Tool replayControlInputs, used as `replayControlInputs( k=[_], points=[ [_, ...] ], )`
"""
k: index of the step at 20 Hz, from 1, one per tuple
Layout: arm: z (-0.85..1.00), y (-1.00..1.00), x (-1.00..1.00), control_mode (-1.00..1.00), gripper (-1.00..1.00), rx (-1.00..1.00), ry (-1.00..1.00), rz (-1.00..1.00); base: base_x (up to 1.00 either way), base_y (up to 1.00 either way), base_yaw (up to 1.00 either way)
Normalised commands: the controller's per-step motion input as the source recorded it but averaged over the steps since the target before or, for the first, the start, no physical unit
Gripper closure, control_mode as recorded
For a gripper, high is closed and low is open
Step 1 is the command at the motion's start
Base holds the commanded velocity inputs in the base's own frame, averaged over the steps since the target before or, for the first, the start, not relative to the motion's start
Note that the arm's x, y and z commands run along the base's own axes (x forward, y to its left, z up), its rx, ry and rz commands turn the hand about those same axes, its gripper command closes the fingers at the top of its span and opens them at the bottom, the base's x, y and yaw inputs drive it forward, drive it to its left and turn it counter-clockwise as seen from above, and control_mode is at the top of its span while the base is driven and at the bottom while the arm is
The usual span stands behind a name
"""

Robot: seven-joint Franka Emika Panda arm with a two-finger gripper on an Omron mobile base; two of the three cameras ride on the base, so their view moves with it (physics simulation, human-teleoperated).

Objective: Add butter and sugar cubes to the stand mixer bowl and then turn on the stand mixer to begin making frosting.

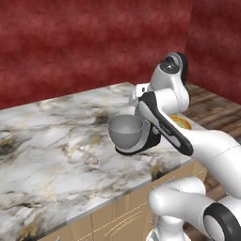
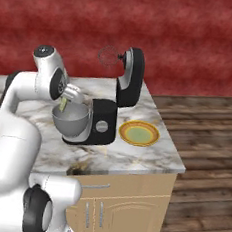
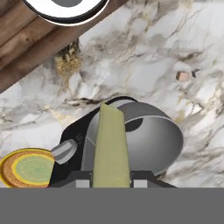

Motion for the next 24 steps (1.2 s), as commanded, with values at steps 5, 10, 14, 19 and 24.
replayControlInputs(
  k=[5, 10, 14, 19, 24],
  points=[
    [-0.11, 0.35, 0.28, -1.00, 1.00, -0.15, 0.00, -0.17, 0.00, 0.00, 0.00],
    [-0.29, 0.03, 0.36, -1.00, 1.00, -0.09, 0.00, -0.13, 0.00, 0.00, 0.00],
    [-0.33, 0.00, 0.31, -1.00, 1.00, -0.08, 0.00, -0.08, 0.00, 0.00, 0.00],
    [-0.24, 0.00, 0.13, -1.00, 1.00, -0.03, 0.00, -0.02, 0.00, 0.00, 0.00],
    [-0.13, 0.00, 0.05, -1.00, 1.00, -0.02, 0.00, -0.05, 0.00, 0.00, 0.00]
  ],
)
